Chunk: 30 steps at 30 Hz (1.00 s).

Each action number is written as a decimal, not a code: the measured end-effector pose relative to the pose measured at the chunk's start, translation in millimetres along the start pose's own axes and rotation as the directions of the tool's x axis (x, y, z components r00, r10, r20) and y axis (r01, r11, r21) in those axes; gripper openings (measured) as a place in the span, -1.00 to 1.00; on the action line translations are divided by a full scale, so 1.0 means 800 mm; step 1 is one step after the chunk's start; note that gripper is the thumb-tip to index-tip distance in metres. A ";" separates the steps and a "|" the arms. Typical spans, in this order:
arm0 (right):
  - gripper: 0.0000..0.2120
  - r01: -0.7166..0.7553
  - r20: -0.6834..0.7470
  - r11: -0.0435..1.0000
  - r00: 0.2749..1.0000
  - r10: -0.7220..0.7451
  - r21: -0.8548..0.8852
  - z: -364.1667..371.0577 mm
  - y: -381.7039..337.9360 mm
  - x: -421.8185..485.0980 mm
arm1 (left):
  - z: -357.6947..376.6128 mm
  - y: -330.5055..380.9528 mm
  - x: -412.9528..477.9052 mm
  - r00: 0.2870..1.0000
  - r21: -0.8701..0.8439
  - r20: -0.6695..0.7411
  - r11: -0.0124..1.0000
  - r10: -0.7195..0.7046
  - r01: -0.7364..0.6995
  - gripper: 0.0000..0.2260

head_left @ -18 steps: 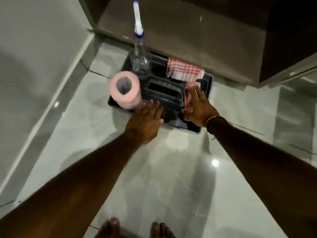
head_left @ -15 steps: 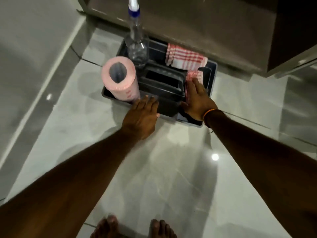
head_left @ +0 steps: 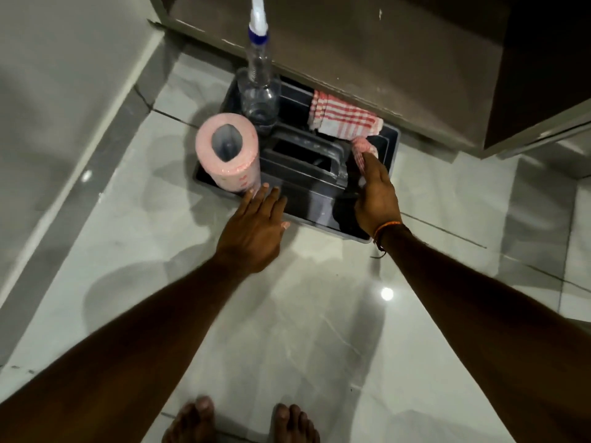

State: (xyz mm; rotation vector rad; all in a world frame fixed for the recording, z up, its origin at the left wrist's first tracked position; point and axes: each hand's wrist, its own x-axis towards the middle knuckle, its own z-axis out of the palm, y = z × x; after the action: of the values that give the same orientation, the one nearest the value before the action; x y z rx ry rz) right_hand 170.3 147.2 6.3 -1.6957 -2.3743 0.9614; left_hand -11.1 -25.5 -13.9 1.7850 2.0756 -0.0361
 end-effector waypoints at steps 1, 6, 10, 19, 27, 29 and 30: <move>-0.22 -0.010 -0.004 1.000 1.000 0.010 0.017 -0.009 -0.009 -0.012 | -0.010 -0.004 -0.016 1.000 -0.019 -0.027 1.000 -0.014 0.014 -0.47; -0.30 0.010 0.030 0.999 0.999 -0.011 0.042 -0.037 -0.052 -0.097 | -0.038 -0.041 -0.119 0.986 -0.096 -0.077 0.985 -0.151 0.143 -0.46; -0.24 0.069 0.089 0.995 0.993 -0.075 0.072 -0.014 -0.097 -0.180 | -0.025 -0.079 -0.212 0.930 -0.204 -0.024 0.913 -0.366 0.354 -0.43; -0.29 0.210 0.375 0.971 0.896 -0.238 0.115 0.183 -0.211 -0.248 | 0.097 -0.148 -0.398 0.787 -0.255 0.107 0.749 -0.607 0.612 -0.40; -0.14 0.632 0.485 0.774 0.691 -0.537 -0.043 0.383 -0.270 -0.171 | 0.219 -0.208 -0.408 0.754 -0.299 0.058 0.709 -0.654 0.638 -0.36; -0.15 0.697 0.564 0.705 0.637 -0.525 -0.131 0.416 -0.262 -0.165 | 0.238 -0.222 -0.399 0.765 -0.281 -0.003 0.735 -0.643 0.617 -0.37; -0.17 0.713 0.579 0.679 0.631 -0.516 -0.172 0.428 -0.255 -0.163 | 0.246 -0.230 -0.393 0.763 -0.270 -0.032 0.741 -0.645 0.615 -0.37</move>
State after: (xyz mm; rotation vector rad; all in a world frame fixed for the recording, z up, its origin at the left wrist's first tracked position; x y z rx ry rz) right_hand -85.0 -159.0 -123.6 -0.5109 -3.3157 0.8780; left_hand -98.9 -410.1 -139.4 0.8862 2.5554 0.1401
